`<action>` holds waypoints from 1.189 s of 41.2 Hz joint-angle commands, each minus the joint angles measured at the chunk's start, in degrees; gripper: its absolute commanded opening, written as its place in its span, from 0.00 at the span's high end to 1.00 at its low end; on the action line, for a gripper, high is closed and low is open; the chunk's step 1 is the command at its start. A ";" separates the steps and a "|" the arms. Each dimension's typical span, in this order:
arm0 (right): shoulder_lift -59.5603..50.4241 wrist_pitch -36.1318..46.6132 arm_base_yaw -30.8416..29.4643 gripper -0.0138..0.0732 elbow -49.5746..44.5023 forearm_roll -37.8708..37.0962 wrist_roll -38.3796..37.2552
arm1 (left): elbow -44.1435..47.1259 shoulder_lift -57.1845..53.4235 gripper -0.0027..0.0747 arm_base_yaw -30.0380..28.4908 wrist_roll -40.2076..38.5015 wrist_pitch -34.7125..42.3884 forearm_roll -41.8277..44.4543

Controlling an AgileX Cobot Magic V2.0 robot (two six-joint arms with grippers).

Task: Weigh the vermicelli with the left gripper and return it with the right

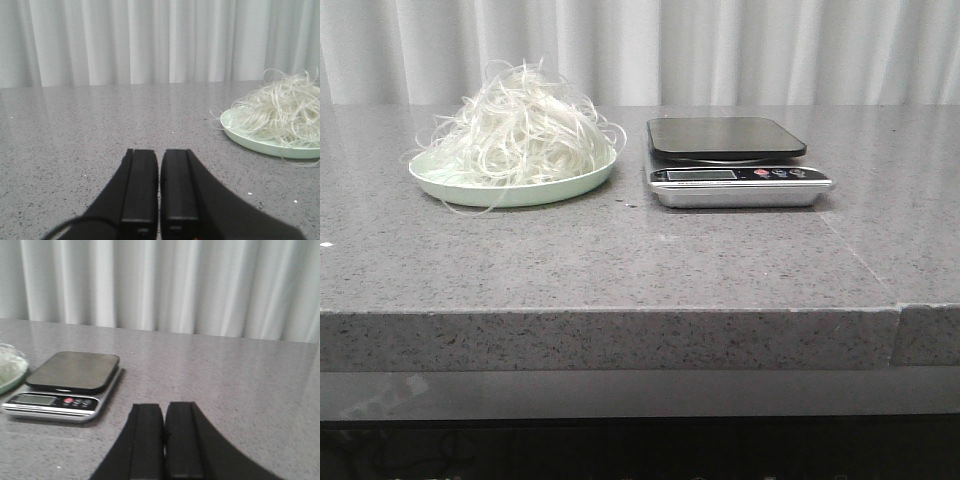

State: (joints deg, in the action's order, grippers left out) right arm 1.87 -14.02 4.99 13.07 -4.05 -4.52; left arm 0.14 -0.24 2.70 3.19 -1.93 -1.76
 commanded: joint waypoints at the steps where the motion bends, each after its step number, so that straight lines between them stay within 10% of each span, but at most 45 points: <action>1: -1.57 8.79 -1.64 0.66 -3.55 -0.57 -0.12 | 0.36 -1.17 0.78 -0.03 -0.09 4.93 -0.09; 49: -3.37 20.54 -3.89 0.66 -14.19 5.14 1.36 | 0.36 -1.17 0.78 -0.03 -0.09 4.93 -0.09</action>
State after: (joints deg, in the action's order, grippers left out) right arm -0.68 0.99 1.56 -1.59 0.94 -4.38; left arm 0.14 -0.24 2.70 3.19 -1.93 -1.76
